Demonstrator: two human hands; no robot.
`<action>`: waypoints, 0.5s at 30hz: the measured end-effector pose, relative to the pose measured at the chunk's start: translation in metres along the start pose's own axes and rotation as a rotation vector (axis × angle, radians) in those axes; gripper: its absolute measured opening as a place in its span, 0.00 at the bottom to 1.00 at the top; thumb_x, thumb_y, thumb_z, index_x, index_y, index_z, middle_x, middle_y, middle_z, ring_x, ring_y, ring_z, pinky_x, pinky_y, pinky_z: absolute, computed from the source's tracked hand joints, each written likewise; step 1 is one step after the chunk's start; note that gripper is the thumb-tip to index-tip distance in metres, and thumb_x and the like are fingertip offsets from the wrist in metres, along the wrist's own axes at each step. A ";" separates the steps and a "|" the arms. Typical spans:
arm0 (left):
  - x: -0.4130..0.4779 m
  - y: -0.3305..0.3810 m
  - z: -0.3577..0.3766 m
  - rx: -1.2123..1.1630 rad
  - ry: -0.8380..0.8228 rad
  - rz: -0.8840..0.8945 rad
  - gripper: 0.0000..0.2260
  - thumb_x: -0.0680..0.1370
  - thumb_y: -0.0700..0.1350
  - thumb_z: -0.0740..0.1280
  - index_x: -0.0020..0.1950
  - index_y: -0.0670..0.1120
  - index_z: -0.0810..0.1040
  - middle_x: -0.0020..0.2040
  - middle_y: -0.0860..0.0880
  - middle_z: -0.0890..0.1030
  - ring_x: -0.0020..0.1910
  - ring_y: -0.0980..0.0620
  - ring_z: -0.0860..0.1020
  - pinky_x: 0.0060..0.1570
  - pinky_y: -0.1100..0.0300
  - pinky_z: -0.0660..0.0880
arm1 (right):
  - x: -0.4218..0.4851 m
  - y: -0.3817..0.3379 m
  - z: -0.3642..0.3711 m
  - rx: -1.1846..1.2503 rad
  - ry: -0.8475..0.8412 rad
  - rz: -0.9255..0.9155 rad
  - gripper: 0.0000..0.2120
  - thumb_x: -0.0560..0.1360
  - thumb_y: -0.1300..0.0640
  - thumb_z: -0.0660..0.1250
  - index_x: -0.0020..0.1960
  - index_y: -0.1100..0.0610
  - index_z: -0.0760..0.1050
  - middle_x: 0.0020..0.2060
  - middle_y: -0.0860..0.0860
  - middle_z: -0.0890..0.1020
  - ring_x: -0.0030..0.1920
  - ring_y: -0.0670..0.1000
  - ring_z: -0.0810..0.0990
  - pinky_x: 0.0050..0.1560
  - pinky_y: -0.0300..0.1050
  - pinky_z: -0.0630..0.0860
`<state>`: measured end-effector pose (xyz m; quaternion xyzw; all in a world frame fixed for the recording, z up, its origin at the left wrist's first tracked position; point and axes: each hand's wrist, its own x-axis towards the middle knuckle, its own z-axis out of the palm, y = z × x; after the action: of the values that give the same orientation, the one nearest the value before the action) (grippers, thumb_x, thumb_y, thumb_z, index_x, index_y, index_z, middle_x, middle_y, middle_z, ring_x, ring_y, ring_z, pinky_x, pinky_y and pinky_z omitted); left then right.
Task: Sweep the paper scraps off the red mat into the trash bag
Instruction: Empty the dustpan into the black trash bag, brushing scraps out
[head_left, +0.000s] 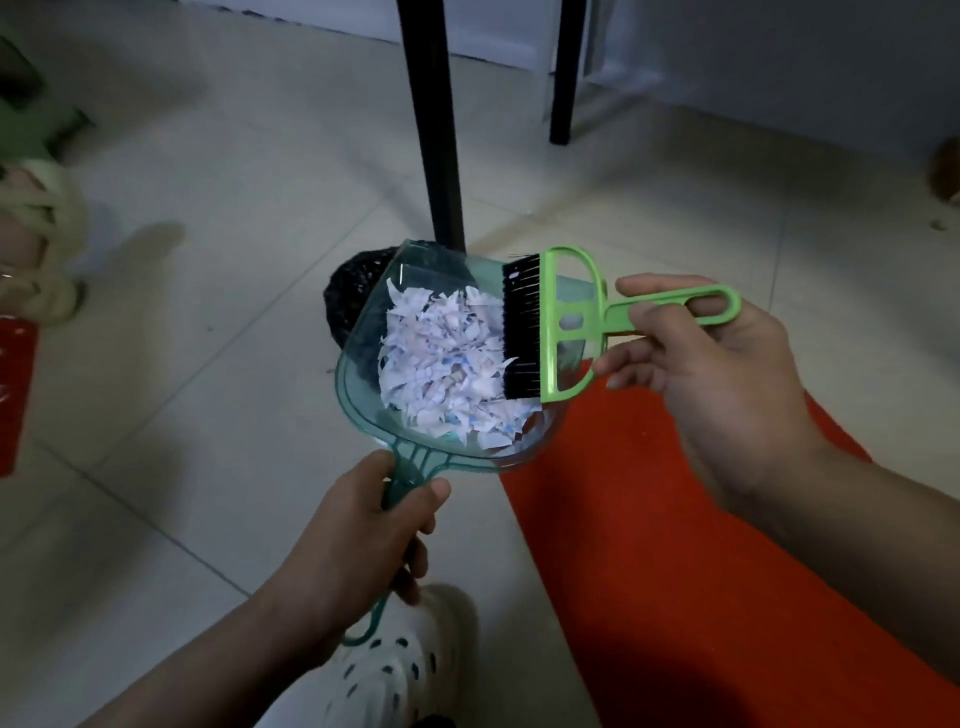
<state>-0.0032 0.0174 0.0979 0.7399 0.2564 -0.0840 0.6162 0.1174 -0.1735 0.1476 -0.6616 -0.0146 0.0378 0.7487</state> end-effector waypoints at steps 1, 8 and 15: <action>0.007 -0.001 -0.009 -0.030 0.023 -0.003 0.10 0.78 0.43 0.67 0.46 0.37 0.72 0.35 0.44 0.74 0.27 0.48 0.74 0.27 0.53 0.75 | 0.009 0.005 0.013 0.020 0.008 0.008 0.08 0.78 0.68 0.61 0.52 0.64 0.78 0.37 0.58 0.80 0.32 0.58 0.79 0.30 0.44 0.76; 0.055 -0.002 -0.049 -0.198 0.099 -0.043 0.04 0.80 0.39 0.63 0.49 0.38 0.71 0.40 0.42 0.74 0.28 0.48 0.73 0.27 0.56 0.73 | 0.063 0.039 0.083 0.065 0.081 0.068 0.09 0.78 0.66 0.59 0.52 0.63 0.78 0.36 0.58 0.79 0.32 0.58 0.79 0.32 0.45 0.78; 0.091 0.000 -0.085 -0.240 0.120 -0.113 0.04 0.80 0.39 0.63 0.50 0.39 0.73 0.40 0.43 0.74 0.27 0.50 0.71 0.22 0.59 0.67 | 0.107 0.060 0.137 0.025 0.119 0.115 0.10 0.78 0.64 0.59 0.48 0.58 0.78 0.35 0.55 0.80 0.31 0.54 0.78 0.32 0.44 0.76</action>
<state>0.0581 0.1234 0.0772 0.6489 0.3423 -0.0430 0.6782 0.2116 -0.0226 0.1023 -0.6531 0.0683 0.0414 0.7531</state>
